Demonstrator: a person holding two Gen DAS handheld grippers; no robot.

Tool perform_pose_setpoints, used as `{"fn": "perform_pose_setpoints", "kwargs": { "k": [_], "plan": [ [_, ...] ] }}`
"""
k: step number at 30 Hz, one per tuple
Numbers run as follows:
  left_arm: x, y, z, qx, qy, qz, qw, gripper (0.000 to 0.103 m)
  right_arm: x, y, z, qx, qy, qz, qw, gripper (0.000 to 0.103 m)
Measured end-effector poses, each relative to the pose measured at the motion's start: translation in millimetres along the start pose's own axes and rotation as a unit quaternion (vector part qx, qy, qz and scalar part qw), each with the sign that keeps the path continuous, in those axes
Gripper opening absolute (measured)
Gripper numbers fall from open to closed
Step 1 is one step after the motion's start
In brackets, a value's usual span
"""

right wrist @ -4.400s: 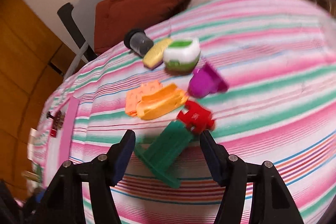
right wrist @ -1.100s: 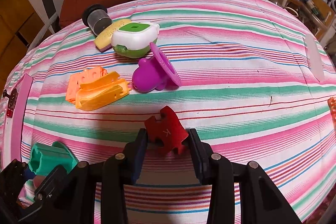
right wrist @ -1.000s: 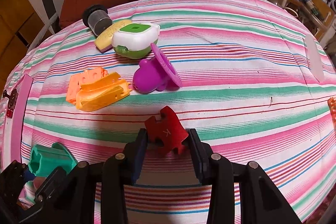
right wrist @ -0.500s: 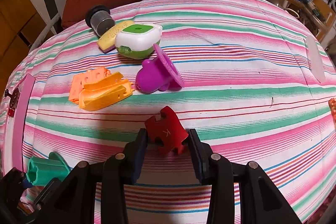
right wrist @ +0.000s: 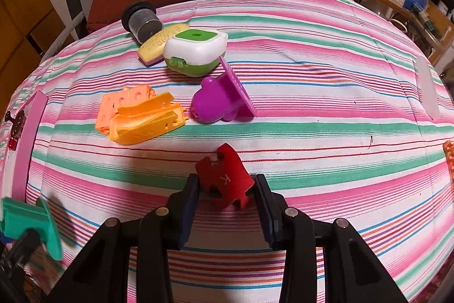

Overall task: Organize rigid objects
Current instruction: 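Carry the teal piece into the tray and open the left tool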

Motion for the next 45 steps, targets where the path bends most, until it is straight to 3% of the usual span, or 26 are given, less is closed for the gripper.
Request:
{"fn": "perform_pose_setpoints", "kwargs": {
  "k": [10, 17, 23, 32, 39, 45],
  "plan": [
    [28, 29, -80, 0.032, 0.086, 0.047, 0.9947, 0.031, -2, -2, -5, -0.010, 0.011, 0.001, 1.000, 0.040],
    [44, 23, -141, 0.069, 0.131, 0.053, 0.9875, 0.031, -2, -2, -6, -0.011, 0.010, 0.004, 1.000, 0.040],
    [48, -7, -178, 0.096, 0.154, 0.021, 0.9833, 0.031, 1, 3, -7, -0.001, 0.008, 0.016, 1.000, 0.040],
    [57, -50, -191, 0.132, 0.149, -0.021, 0.9798, 0.031, 1, 4, -10, 0.008, 0.015, 0.019, 1.000, 0.040],
    [65, -70, -194, 0.125, 0.148, -0.031, 0.9805, 0.033, -1, 6, -8, 0.006, 0.012, 0.020, 1.000, 0.040],
    [56, -67, -204, 0.084, 0.183, -0.049, 0.9784, 0.039, -1, 5, -9, 0.007, 0.011, 0.020, 1.000, 0.040]
  ]
}}
Point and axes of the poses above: each gripper's, at about its wrist camera, not at the fingertips, and y roughly against the way its jaws point, z to its right, x to its top, the point moved 1 cm from there along -y, roughly the way its jaws point, and after that the axes turned 11 degrees about x, right-handed, at the moved point
